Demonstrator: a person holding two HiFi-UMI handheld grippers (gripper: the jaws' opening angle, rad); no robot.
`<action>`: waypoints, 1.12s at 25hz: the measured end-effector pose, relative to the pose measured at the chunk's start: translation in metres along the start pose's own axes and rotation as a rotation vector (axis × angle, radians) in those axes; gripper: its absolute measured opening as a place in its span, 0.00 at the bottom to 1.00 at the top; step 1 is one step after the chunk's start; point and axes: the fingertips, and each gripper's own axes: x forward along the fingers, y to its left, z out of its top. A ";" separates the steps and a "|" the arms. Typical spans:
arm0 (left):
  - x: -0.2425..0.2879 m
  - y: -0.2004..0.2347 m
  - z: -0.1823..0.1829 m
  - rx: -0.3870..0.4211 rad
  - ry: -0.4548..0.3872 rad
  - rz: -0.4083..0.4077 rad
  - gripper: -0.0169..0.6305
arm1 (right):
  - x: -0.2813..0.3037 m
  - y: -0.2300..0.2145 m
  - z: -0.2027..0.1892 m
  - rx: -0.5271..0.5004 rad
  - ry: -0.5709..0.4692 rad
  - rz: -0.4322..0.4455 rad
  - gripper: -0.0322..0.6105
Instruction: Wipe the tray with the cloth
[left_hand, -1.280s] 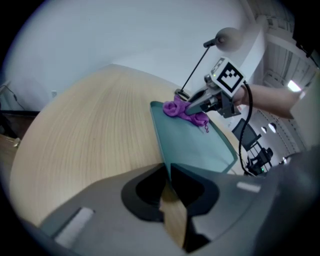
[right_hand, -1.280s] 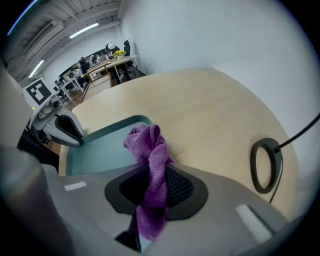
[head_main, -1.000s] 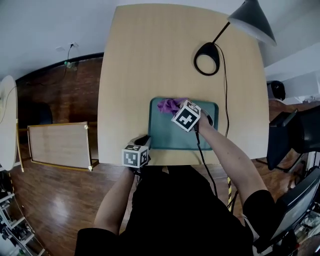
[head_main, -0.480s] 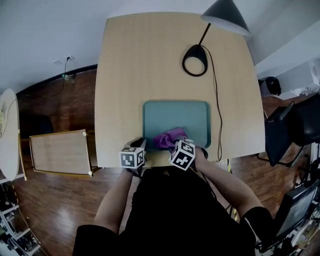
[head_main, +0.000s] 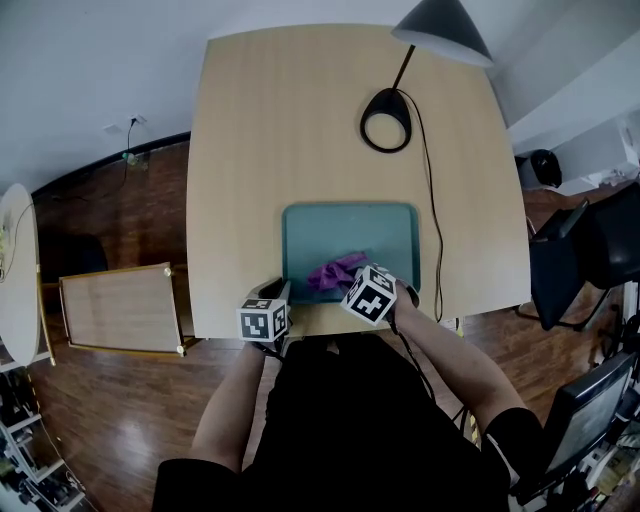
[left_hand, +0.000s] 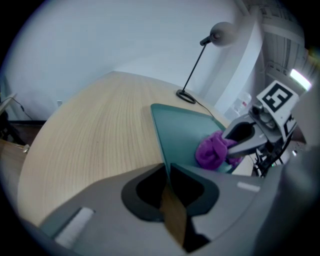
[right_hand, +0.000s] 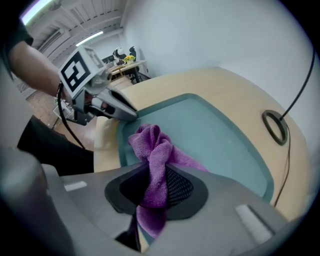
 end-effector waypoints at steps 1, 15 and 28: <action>0.000 0.000 0.000 0.000 0.000 -0.001 0.12 | -0.001 -0.012 0.002 0.011 -0.003 -0.014 0.17; -0.001 -0.003 -0.004 -0.005 0.012 0.000 0.11 | -0.013 -0.150 0.026 -0.014 0.036 -0.185 0.17; -0.002 0.001 -0.004 0.006 0.007 0.015 0.11 | -0.013 -0.094 0.002 -0.049 0.040 -0.150 0.17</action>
